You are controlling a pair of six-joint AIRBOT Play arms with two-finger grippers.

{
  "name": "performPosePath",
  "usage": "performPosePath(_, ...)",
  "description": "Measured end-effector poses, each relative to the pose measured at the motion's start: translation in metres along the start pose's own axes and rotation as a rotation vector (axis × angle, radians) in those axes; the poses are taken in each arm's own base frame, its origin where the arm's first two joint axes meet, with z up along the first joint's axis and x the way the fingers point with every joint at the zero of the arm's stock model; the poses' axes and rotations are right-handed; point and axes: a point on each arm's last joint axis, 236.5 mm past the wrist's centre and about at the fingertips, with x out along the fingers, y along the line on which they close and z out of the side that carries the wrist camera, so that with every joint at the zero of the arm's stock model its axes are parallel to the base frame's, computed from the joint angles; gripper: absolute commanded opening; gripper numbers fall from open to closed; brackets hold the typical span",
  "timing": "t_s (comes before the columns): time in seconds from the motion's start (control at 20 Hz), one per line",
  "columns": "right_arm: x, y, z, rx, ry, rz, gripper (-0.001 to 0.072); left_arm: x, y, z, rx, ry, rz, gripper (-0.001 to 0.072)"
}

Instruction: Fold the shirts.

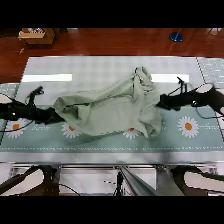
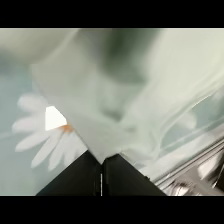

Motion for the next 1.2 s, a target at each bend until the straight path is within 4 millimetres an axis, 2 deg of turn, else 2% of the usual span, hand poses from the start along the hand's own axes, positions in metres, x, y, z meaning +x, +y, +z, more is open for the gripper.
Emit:
performPosePath(0.05,-0.02,0.017,0.011,-0.04,-0.038,0.029,0.0022,-0.015,-0.018,0.017,0.041,-0.065,-0.023,0.0022)
performPosePath(0.15,-0.078,0.057,0.042,-0.149,-0.184,0.062,0.0022,-0.062,-0.065,0.053,0.155,-0.235,-0.063,0.0022)
performPosePath(0.25,-0.153,0.11,0.063,-0.295,-0.357,0.084,0.0022,-0.124,-0.123,0.078,0.309,-0.421,-0.074,0.0021)
performPosePath(0.35,-0.232,0.163,0.072,-0.431,-0.558,0.089,0.0022,-0.191,-0.184,0.083,0.463,-0.608,-0.065,0.0021)
performPosePath(0.4,-0.276,0.19,0.071,-0.49,-0.667,0.085,0.0022,-0.224,-0.215,0.078,0.539,-0.703,-0.052,0.0022)
performPosePath(0.5,-0.359,0.24,0.055,-0.59,-0.88,0.081,0.0022,-0.284,-0.272,0.056,0.676,-0.883,-0.032,0.0021)
performPosePath(0.6,-0.43,0.275,0.029,-0.658,-1.065,0.052,0.0022,-0.335,-0.319,0.023,0.785,-1.05,0.002,0.0021)
performPosePath(0.7,-0.487,0.301,-0.005,-0.709,-1.216,0.03,0.0022,-0.376,-0.352,-0.014,0.857,-1.197,0.056,0.0021)
performPosePath(0.85,-0.546,0.325,-0.054,-0.743,-1.378,0.007,0.0022,-0.416,-0.382,-0.068,0.897,-1.36,0.109,0.0021)
performPosePath(0.95,-0.568,0.331,-0.083,-0.741,-1.436,-0.007,0.0022,-0.429,-0.393,-0.099,0.902,-1.421,0.128,0.0021)
performPosePath(1.05,-0.576,0.324,-0.104,-0.724,-1.451,-0.055,0.0022,-0.431,-0.395,-0.125,0.886,-1.436,0.158,0.0021)
performPosePath(1.2,-0.573,0.303,-0.131,-0.683,-1.417,-0.154,0.0022,-0.417,-0.384,-0.15,0.837,-1.374,0.201,0.002)
